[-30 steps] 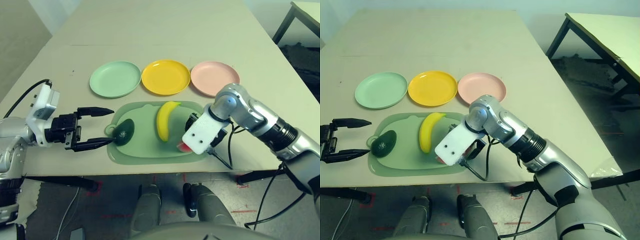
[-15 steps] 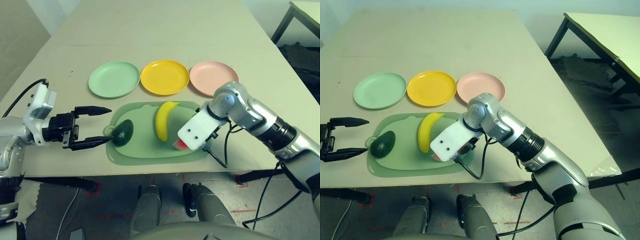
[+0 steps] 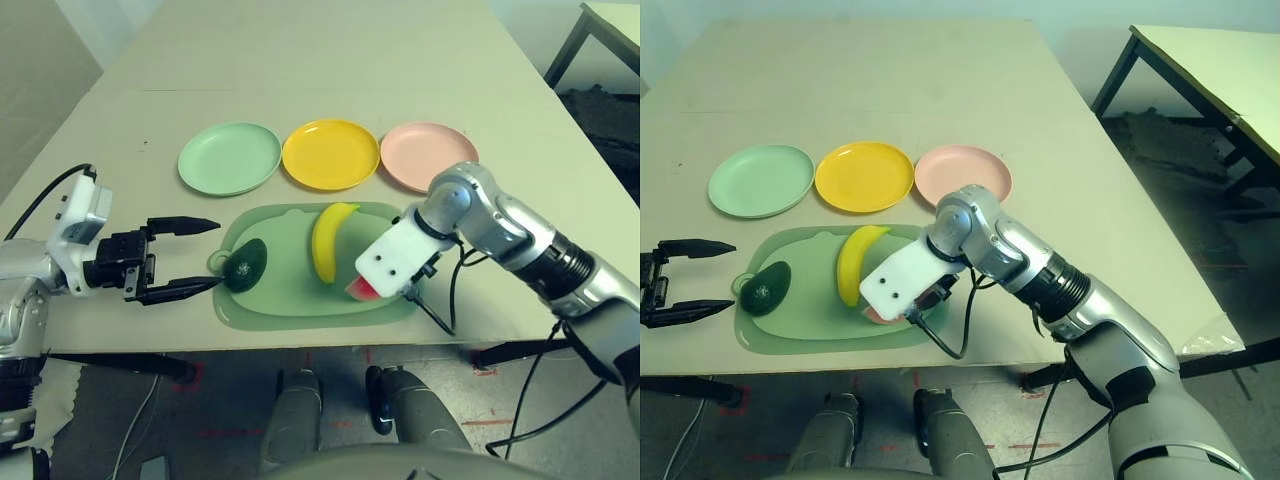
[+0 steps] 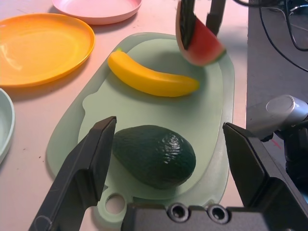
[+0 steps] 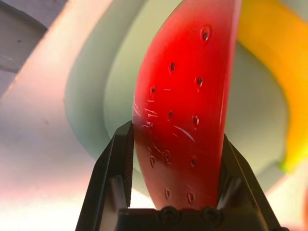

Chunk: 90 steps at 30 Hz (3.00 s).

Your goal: Place the fruits into color-matched plates.

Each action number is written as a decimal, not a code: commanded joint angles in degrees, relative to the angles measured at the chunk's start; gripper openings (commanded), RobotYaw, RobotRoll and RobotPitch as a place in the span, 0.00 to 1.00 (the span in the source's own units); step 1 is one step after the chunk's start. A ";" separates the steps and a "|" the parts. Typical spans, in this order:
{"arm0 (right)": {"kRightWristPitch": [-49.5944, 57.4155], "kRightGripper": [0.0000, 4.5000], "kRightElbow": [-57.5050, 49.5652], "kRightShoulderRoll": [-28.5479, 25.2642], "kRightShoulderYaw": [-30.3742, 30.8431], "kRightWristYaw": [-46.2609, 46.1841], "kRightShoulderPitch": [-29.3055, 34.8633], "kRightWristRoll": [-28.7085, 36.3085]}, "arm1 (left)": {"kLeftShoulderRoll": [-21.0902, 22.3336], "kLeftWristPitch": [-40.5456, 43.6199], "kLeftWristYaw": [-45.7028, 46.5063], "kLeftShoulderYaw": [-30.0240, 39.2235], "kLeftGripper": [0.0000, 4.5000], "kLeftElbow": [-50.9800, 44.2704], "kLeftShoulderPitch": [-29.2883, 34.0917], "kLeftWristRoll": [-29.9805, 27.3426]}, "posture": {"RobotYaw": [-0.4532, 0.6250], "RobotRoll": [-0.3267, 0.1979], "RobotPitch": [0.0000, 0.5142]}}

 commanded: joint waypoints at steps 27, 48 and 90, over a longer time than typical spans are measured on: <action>-13.64 0.47 67.14 6.75 -6.38 -28.63 -24.57 -10.13 | -2.35 20.02 23.59 0.81 1.00 -13.56 -4.41 -2.79 | 0.52 0.62 0.34; -14.32 0.63 77.58 9.21 -7.74 -45.48 -20.56 -19.25 | -0.99 22.38 24.41 5.42 1.00 -19.11 1.21 -5.79 | 0.57 0.62 0.38; -40.18 0.99 30.62 16.89 -4.66 -1.06 -14.51 -0.46 | 3.64 9.01 1.53 6.07 1.00 -6.26 2.59 -3.79 | 0.54 0.62 0.35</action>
